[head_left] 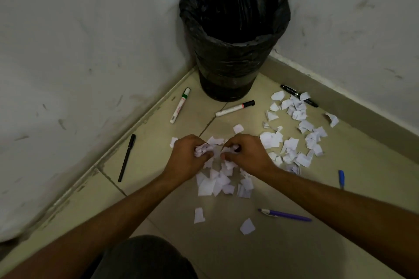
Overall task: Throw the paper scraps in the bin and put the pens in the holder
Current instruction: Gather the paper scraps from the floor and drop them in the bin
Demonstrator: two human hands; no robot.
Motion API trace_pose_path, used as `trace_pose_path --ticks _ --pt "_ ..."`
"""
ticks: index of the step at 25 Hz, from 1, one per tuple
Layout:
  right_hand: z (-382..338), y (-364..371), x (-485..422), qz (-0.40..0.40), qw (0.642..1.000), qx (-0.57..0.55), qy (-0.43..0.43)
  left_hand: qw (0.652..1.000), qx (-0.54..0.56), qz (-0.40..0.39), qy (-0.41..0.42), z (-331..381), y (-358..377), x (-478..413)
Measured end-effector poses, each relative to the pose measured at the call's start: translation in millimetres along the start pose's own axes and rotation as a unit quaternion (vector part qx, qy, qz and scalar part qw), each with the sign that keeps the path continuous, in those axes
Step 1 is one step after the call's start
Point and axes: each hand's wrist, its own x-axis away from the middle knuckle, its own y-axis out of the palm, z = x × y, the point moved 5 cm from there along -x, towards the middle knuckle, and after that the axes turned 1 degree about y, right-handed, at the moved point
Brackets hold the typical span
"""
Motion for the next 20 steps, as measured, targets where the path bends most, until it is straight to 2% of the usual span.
trace_pose_path --ticks 6,10,13,16,20 --pt "-40 -74 -13 0.105 0.991 -0.078 -0.006 0.995 0.073 0.063 0.018 70 -62 -32" --pt "-85 -137 -30 0.2 0.965 -0.158 -0.062 0.98 0.136 0.14 0.044 126 -116 -72" --pt "-115 -181 -54 0.264 0.94 -0.198 -0.082 0.969 0.141 0.191 0.071 163 -147 -111" --pt "-141 -217 -90 0.301 0.94 -0.13 -0.098 0.969 0.149 0.193 0.05 184 -151 -157" --pt "-144 -229 -137 0.275 0.959 -0.002 -0.069 0.985 0.037 0.168 0.024 186 -138 -205"
